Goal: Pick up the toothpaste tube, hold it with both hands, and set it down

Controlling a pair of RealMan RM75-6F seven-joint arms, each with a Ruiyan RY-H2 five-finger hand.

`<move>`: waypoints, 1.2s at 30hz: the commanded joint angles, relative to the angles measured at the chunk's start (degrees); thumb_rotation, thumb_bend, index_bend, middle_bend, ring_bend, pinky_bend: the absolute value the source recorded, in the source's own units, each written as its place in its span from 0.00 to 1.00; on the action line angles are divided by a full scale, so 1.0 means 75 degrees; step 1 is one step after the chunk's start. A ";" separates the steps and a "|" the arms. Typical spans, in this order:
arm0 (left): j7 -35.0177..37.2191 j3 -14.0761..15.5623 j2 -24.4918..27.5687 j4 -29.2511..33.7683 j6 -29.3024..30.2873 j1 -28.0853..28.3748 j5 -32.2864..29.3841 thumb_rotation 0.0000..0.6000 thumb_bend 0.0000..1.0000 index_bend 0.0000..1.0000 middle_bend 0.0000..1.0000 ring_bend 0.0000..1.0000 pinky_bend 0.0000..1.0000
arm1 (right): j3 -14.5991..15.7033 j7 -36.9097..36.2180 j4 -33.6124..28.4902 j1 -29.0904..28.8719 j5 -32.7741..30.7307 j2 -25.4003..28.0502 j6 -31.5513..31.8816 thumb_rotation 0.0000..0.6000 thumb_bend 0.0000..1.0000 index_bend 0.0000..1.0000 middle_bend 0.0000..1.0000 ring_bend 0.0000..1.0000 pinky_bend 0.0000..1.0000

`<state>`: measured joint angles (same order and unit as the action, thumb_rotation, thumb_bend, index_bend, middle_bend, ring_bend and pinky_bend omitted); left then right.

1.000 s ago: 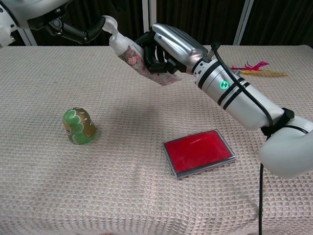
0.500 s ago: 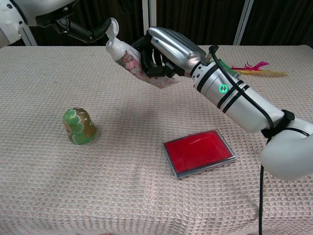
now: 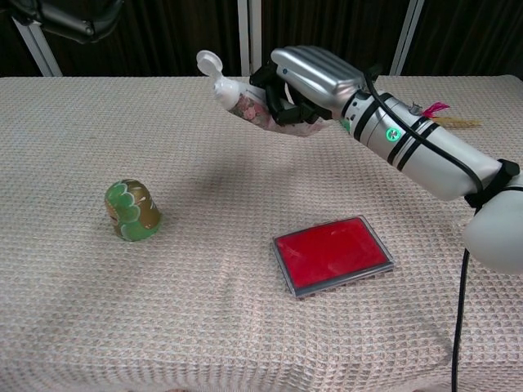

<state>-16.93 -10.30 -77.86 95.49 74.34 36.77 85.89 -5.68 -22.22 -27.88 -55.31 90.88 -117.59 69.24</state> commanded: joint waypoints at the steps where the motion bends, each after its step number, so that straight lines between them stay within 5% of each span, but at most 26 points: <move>1: 0.0233 0.0015 0.0259 0.0105 0.0129 -0.0298 -0.0414 0.80 0.55 0.26 0.26 0.18 0.22 | 0.0054 0.1518 -0.0630 -0.0134 -0.0144 0.0577 -0.0951 1.00 0.55 0.79 0.65 0.57 0.62; 9: 0.0522 0.0163 0.0413 -0.0089 0.0244 -0.0867 -0.1066 0.79 0.53 0.26 0.26 0.18 0.21 | -0.0192 0.3896 -0.1645 -0.0103 -0.0891 0.0828 -0.2273 1.00 0.42 0.63 0.55 0.46 0.49; 17: 0.0512 0.0259 0.0528 -0.0263 0.0295 -0.1237 -0.1401 0.78 0.51 0.26 0.25 0.16 0.21 | -0.0469 0.5312 -0.2570 0.0244 -0.1624 0.1127 -0.2582 1.00 0.32 0.12 0.30 0.25 0.35; 22: 0.0538 0.0292 0.0744 -0.0256 0.0428 -0.1528 -0.1604 0.76 0.46 0.26 0.25 0.16 0.21 | -0.0609 0.5279 -0.3918 0.0853 -0.1754 0.2128 -0.1798 1.00 0.32 0.08 0.28 0.24 0.35; 26: 0.0689 0.0390 0.1026 -0.0268 0.0500 -0.1866 -0.1821 0.77 0.37 0.27 0.25 0.16 0.21 | -0.0598 0.4787 -0.5655 0.1707 -0.1838 0.3596 -0.1027 1.00 0.32 0.11 0.32 0.24 0.36; 36: 0.0962 0.0874 0.1476 -0.0189 0.1135 -0.2783 -0.1529 0.88 0.28 0.29 0.25 0.16 0.20 | 0.0250 0.3382 -0.8318 0.3920 -0.1090 0.6484 0.1141 1.00 0.30 0.15 0.32 0.24 0.35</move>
<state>-9.66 -4.55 -67.21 93.57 81.52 16.92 73.46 -6.54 7.50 -85.72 -30.97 80.23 -73.80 72.77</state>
